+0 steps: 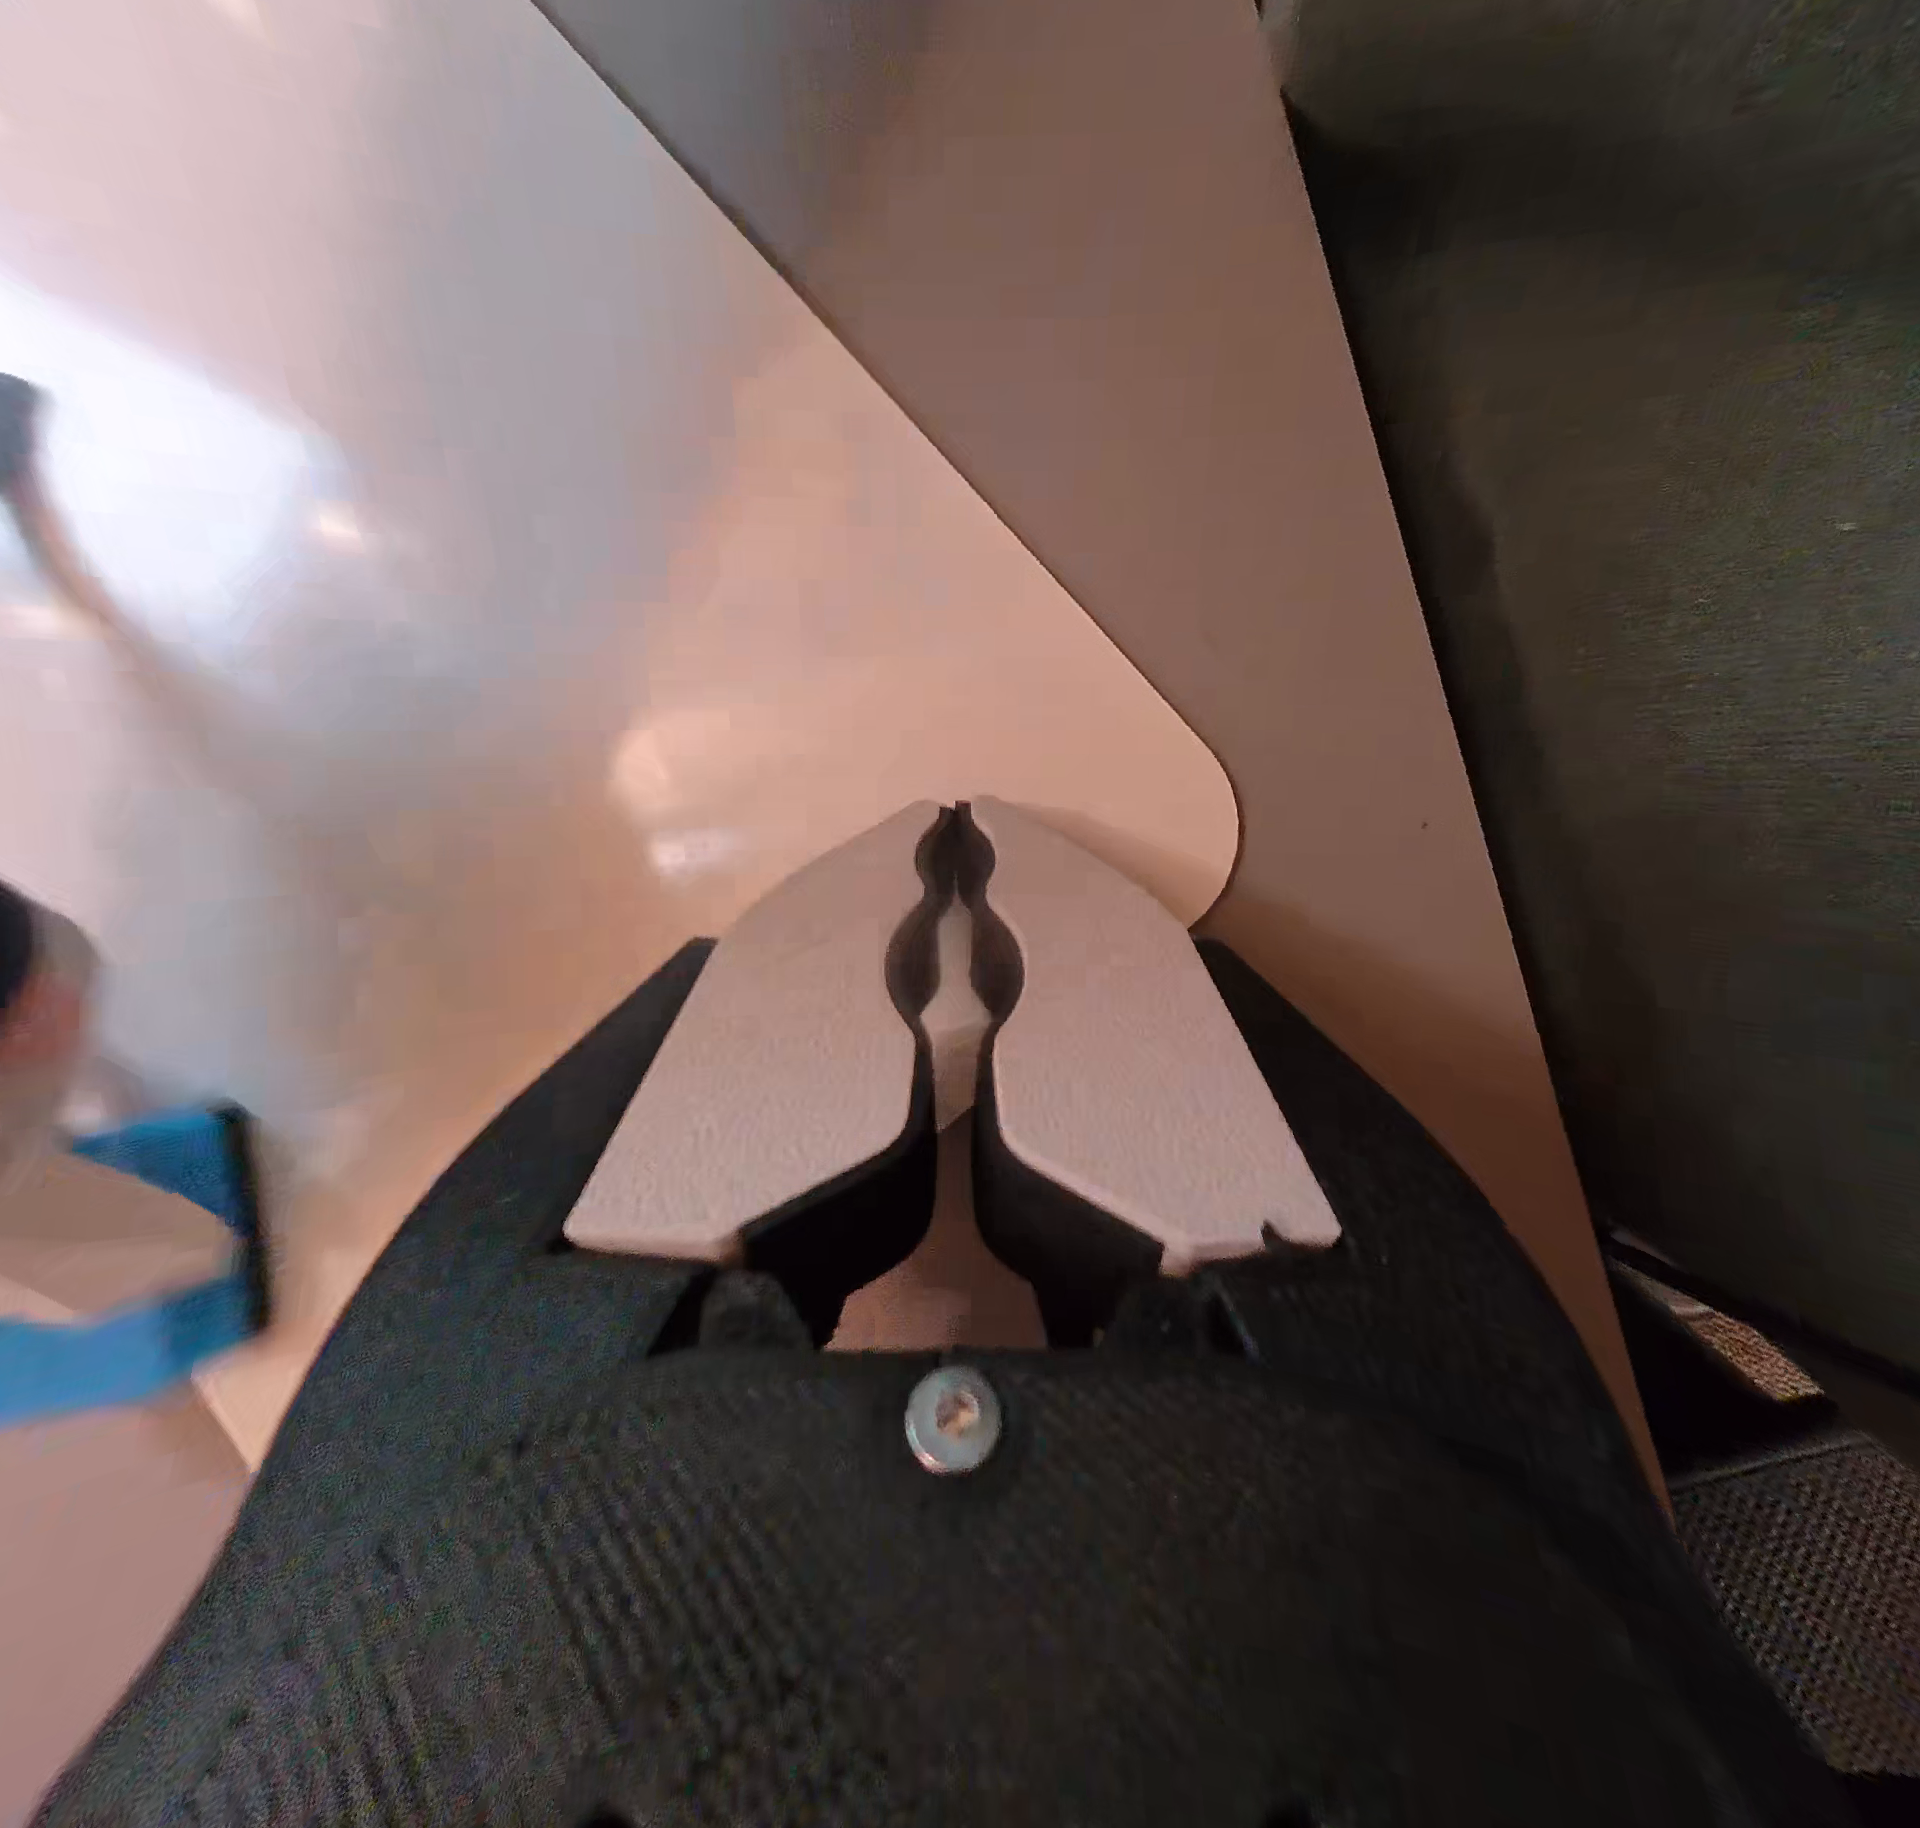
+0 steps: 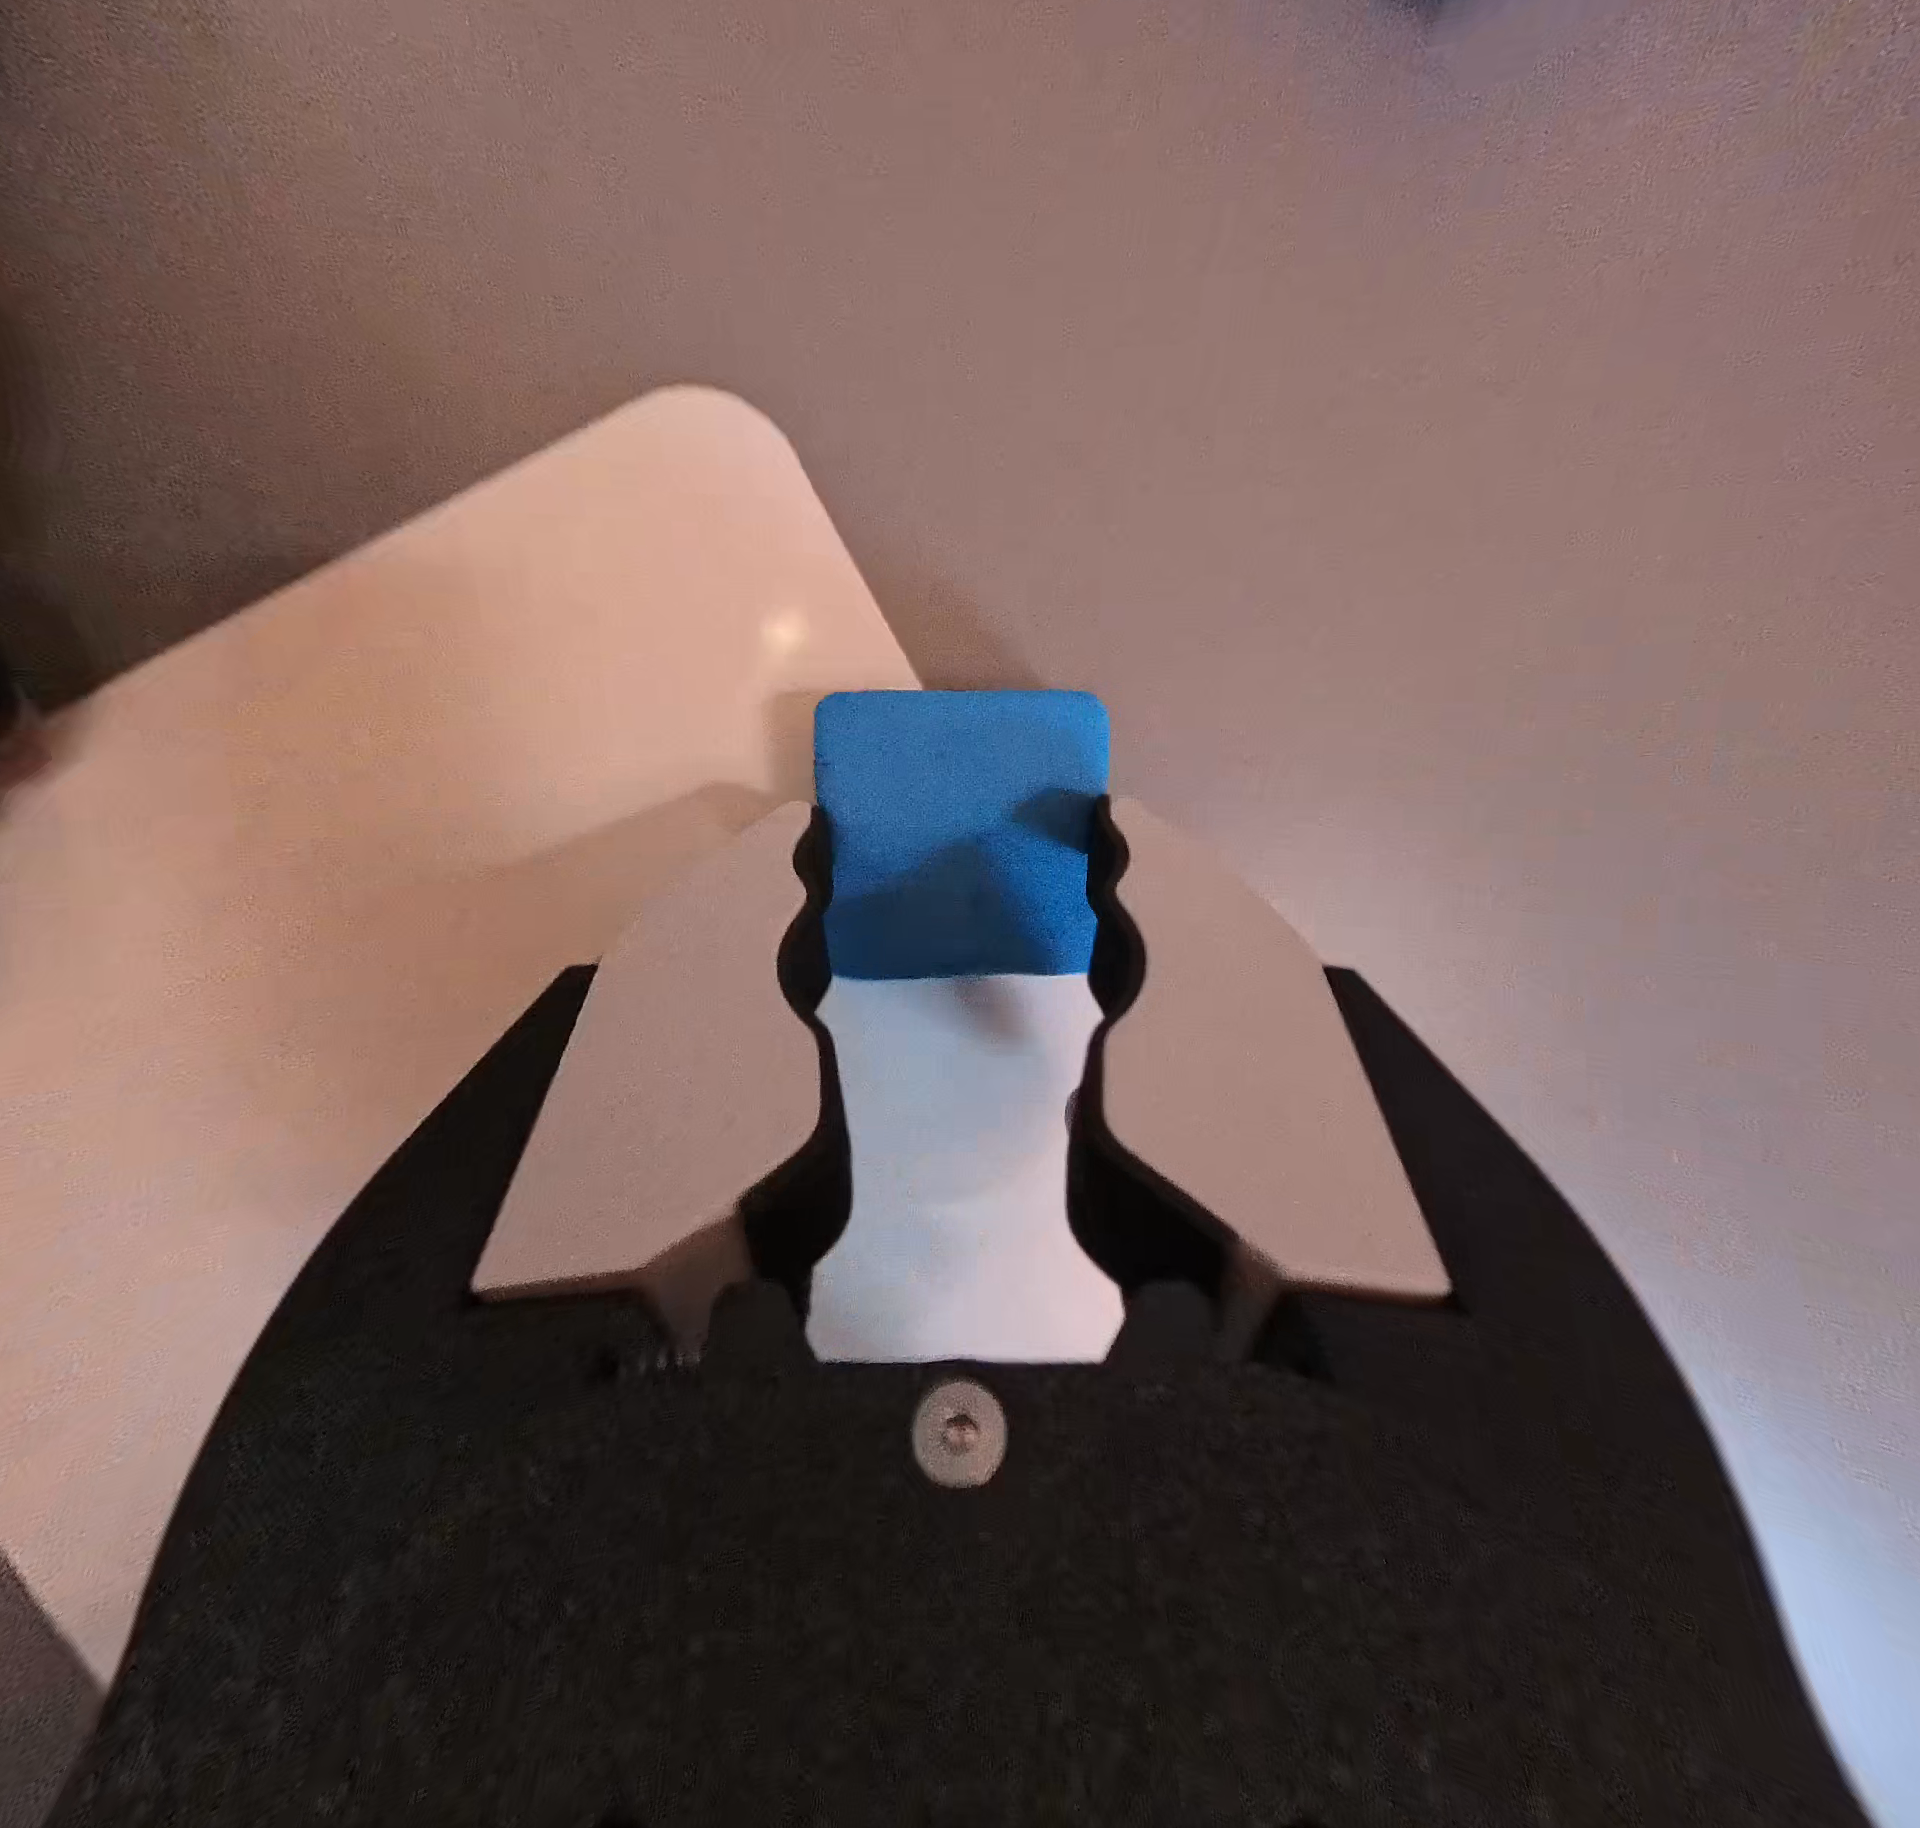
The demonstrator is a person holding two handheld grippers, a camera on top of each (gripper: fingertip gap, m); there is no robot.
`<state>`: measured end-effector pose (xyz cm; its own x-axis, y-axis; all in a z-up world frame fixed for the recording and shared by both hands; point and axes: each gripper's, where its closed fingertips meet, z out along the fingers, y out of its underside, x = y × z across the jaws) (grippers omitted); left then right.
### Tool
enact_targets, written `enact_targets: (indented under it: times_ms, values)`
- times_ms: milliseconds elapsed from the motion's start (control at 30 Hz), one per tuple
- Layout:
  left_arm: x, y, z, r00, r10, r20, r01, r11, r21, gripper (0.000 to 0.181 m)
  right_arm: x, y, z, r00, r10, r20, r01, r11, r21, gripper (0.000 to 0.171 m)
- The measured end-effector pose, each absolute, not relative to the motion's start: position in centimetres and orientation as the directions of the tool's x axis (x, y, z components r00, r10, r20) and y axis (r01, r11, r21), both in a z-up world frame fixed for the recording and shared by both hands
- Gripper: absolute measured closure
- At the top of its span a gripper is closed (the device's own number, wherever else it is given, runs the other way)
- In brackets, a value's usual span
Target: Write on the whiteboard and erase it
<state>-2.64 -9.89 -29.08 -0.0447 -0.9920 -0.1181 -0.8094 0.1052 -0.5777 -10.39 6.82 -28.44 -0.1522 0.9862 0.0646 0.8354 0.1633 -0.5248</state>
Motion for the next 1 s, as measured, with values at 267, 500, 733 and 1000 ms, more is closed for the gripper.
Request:
enact_targets:
  times_ms: [267,500,733,1000]
  values:
    - [-2.5,-10.3,-29.1,-0.055,-0.994,-0.098,-0.804,0.102,-0.586,0.181,-10.6,-0.5,-28.4,-0.299,0.953,0.055,0.798,0.282,-0.533,0.122]
    - [-2.7,-10.3,-29.1,-0.028,-0.991,-0.134,-0.817,0.1,-0.568,0.181,4.3,14.3,-28.5,0.269,0.961,0.06,0.849,-0.207,-0.486,0.122]
    - [-2.6,-10.4,-29.1,-0.016,-0.995,-0.1,-0.814,0.071,-0.576,0.181,1.2,6.0,-28.2,0.022,0.998,0.057,0.865,0.01,-0.502,0.122]
    - [-2.5,-10.5,-29.1,-0.012,-0.996,-0.093,-0.806,0.065,-0.588,0.181,3.6,11.3,-28.0,0.279,0.96,0.031,0.829,-0.224,-0.513,0.122]
